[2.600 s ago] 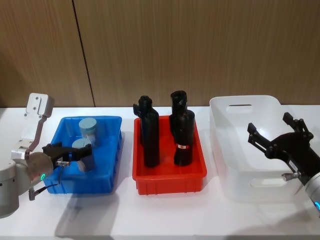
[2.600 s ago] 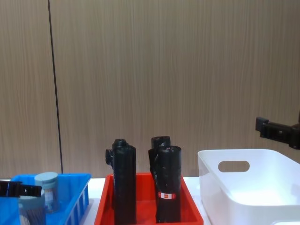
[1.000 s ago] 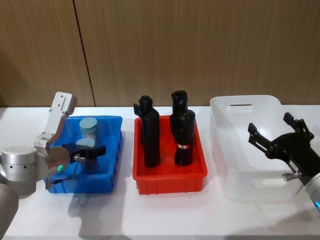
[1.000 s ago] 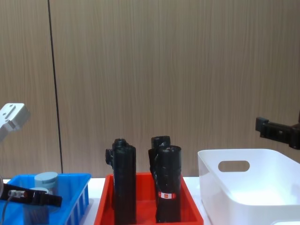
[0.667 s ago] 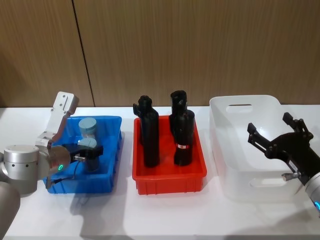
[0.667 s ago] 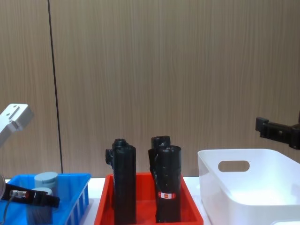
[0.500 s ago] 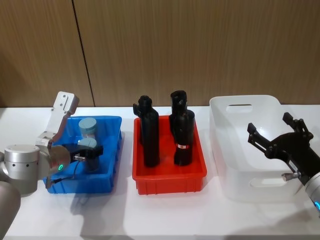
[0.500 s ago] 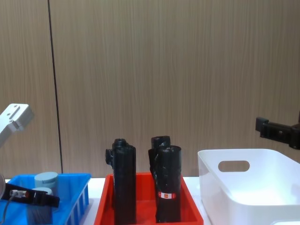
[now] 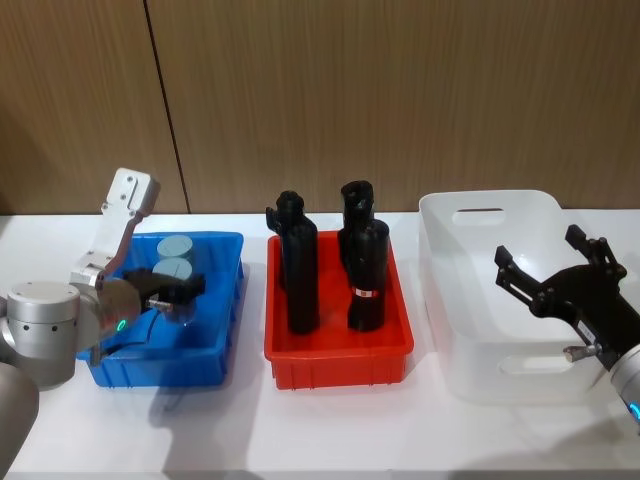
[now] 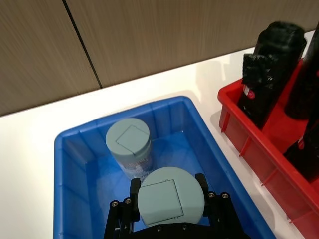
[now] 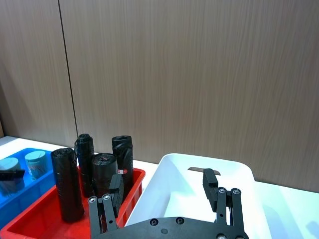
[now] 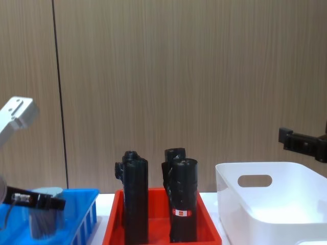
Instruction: Pick the cotton swabs from the blue box and place them into the white box.
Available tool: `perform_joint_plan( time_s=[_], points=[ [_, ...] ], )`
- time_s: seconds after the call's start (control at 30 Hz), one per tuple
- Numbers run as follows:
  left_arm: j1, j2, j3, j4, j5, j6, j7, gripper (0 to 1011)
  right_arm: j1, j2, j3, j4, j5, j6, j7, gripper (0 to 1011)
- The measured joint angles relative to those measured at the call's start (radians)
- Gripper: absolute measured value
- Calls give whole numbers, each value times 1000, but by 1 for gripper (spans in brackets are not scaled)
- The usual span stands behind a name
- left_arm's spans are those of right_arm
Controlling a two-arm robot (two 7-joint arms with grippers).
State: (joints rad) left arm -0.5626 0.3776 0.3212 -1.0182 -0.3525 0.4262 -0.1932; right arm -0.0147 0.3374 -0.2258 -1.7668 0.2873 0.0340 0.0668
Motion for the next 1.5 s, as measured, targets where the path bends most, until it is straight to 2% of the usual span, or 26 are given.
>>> perform_joint_plan(
  time_s=[0.33,0.67,0.83,1.13,1.5],
  points=[
    [50,27,-6,-158,24,-15,26,670,0,0,0,0,0,0,0,1002],
    [99,56,-9,-300,32,-23,3,670,0,0,0,0,0,0,0,1002],
    [131,75,-13,-373,16,-20,-6,670,0,0,0,0,0,0,0,1002],
    [217,121,-22,-537,-43,4,0,670,0,0,0,0,0,0,0,1002],
    [288,162,-31,-657,-103,19,5,670,0,0,0,0,0,0,0,1002]
  ],
)
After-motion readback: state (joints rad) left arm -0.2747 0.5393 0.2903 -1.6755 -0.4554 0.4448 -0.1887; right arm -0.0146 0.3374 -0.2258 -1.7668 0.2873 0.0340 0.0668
